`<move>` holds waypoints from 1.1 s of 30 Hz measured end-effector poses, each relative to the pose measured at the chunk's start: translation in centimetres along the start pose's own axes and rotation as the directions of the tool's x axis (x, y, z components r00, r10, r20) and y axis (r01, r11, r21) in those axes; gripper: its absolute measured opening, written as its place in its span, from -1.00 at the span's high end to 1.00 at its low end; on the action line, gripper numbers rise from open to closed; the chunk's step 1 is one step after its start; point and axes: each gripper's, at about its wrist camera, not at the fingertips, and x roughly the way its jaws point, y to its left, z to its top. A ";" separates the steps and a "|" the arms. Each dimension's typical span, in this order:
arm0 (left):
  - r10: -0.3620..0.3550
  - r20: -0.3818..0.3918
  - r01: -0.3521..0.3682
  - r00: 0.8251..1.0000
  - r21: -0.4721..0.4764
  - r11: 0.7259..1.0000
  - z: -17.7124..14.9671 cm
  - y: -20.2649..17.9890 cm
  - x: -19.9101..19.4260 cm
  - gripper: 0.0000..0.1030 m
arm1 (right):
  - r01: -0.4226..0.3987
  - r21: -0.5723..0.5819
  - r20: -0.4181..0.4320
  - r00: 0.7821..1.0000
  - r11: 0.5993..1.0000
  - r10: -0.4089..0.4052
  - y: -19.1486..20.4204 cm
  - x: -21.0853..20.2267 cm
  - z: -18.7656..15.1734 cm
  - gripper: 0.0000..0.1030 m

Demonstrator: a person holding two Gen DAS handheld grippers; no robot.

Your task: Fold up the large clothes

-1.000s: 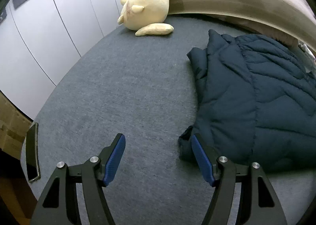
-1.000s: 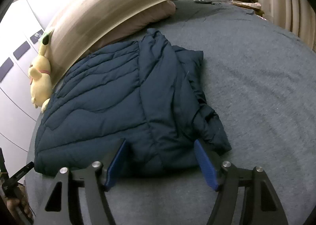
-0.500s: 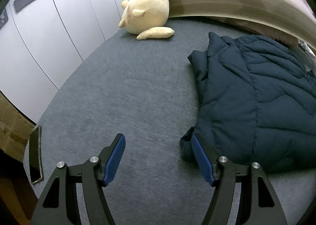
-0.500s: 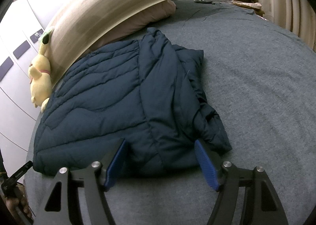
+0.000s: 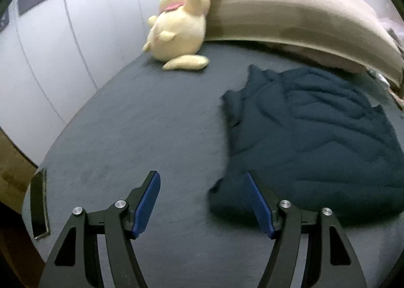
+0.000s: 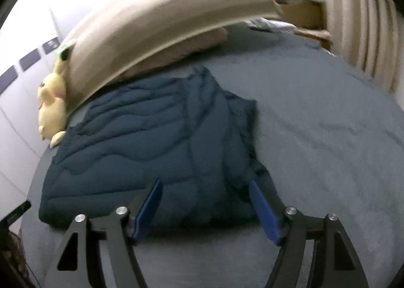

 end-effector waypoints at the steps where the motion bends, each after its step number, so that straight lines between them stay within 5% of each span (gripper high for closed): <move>1: -0.019 0.007 0.018 1.000 0.014 1.000 0.3 -0.7 -0.2 -0.36 | -0.002 -0.024 0.001 1.000 1.000 0.002 0.7 0.1 0.2 -0.50; 13: -0.055 -0.036 0.059 0.998 0.100 0.993 0.2 -6.6 2.4 -0.36 | 0.012 -0.063 -0.085 0.996 0.998 -0.018 2.8 5.1 -0.6 -0.54; 18: -0.046 -0.069 0.053 0.997 0.104 0.993 -0.6 -6.9 4.1 -0.38 | 0.009 -0.068 -0.099 0.995 0.998 -0.015 2.5 5.6 -0.6 -0.60; 21: -0.040 -0.091 0.049 0.995 0.099 0.994 -0.8 -6.7 5.4 -0.59 | 0.003 -0.063 -0.116 0.993 0.998 -0.010 2.3 6.3 -0.7 -0.64; 25: -0.090 -0.112 0.103 0.990 0.118 0.988 -0.2 -5.9 5.3 -0.59 | -0.013 -0.059 -0.167 0.986 0.998 0.003 2.3 6.7 -0.2 -0.65; 29: -0.242 -0.048 0.244 0.969 0.036 0.969 2.2 -1.4 4.0 -0.62 | -0.174 0.044 -0.095 0.980 0.984 0.177 -0.5 2.9 3.0 -0.68; 31: -0.349 -0.037 0.347 0.936 -0.055 0.936 3.6 1.4 4.7 -0.72 | -0.212 0.122 -0.044 0.975 0.970 0.219 -3.3 1.5 5.0 -0.95; 33: -0.442 -0.076 0.432 0.894 -0.123 0.894 5.0 3.1 6.7 -0.75 | -0.216 0.184 -0.027 0.974 0.959 0.225 -6.4 2.1 6.9 -1.00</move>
